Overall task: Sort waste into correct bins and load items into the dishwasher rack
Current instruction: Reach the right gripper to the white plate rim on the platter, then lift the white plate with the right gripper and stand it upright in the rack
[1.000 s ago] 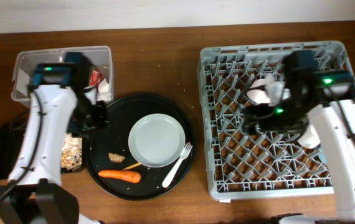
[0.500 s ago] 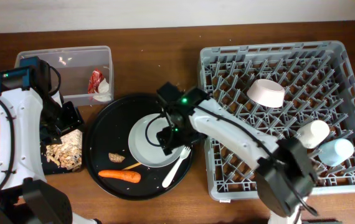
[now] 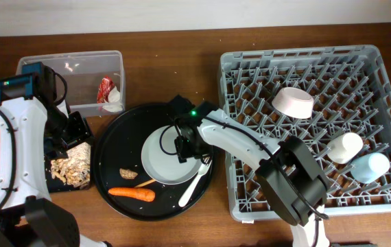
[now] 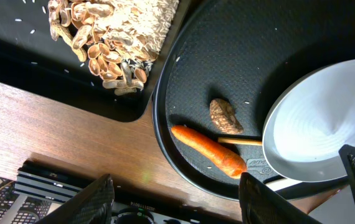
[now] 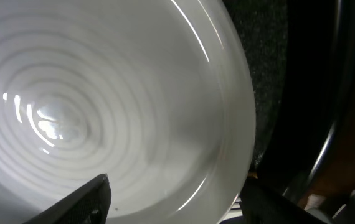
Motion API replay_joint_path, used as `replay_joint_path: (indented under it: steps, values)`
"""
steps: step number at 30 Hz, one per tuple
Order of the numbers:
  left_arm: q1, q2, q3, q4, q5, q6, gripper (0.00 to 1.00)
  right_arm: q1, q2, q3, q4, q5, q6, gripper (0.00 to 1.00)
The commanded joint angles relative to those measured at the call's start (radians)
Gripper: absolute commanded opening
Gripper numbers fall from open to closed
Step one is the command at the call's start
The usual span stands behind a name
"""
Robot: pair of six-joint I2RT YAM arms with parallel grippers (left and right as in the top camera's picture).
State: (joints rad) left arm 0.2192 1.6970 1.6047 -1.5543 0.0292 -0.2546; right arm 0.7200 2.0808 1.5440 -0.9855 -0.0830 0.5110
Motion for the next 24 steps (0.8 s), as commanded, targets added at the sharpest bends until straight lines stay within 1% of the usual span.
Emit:
replay_joint_path:
  steps: [1, 4, 6, 7, 8, 10, 12, 15, 16, 20, 22, 24]
  values:
    - [-0.002, -0.017, -0.003, 0.005, 0.001, 0.001, 0.64, 0.006, 0.008, -0.056, 0.042, 0.017, 0.03, 0.7]
    - [-0.002, -0.017, -0.003, 0.005, 0.001, 0.001, 0.64, 0.006, 0.008, -0.064, 0.062, 0.017, 0.029, 0.69]
    - [-0.002, -0.017, -0.003, 0.005, 0.001, 0.001, 0.64, 0.006, 0.008, -0.064, 0.067, 0.017, 0.029, 0.57]
    - [-0.003, -0.017, -0.003, 0.006, 0.001, 0.001, 0.64, 0.006, 0.008, -0.064, 0.067, 0.017, 0.029, 0.54]
    - [-0.007, -0.017, -0.003, 0.008, 0.001, 0.001, 0.64, 0.006, 0.008, -0.064, 0.066, 0.017, 0.029, 0.44]
    - [-0.007, -0.017, -0.003, 0.008, 0.001, 0.001, 0.64, 0.006, 0.007, -0.064, 0.066, 0.017, 0.029, 0.33]
    - [-0.01, -0.017, -0.003, 0.009, 0.0, 0.001, 0.64, 0.004, 0.007, -0.054, 0.055, 0.017, 0.029, 0.18]
    - [-0.01, -0.017, -0.003, 0.009, 0.0, 0.001, 0.64, -0.015, 0.0, -0.01, 0.025, 0.018, 0.029, 0.07]
    - [-0.01, -0.017, -0.003, 0.009, 0.0, 0.001, 0.64, -0.024, -0.01, 0.009, 0.006, 0.023, 0.029, 0.04]
    - [-0.01, -0.017, -0.003, 0.014, 0.0, 0.001, 0.64, -0.075, -0.094, 0.135, -0.135, 0.137, 0.018, 0.04]
    - [-0.01, -0.017, -0.003, 0.014, 0.001, 0.001, 0.64, -0.105, -0.17, 0.236, -0.238, 0.255, 0.018, 0.04]
    - [-0.01, -0.017, -0.003, 0.015, 0.0, 0.001, 0.64, -0.134, -0.244, 0.315, -0.32, 0.459, 0.017, 0.04]
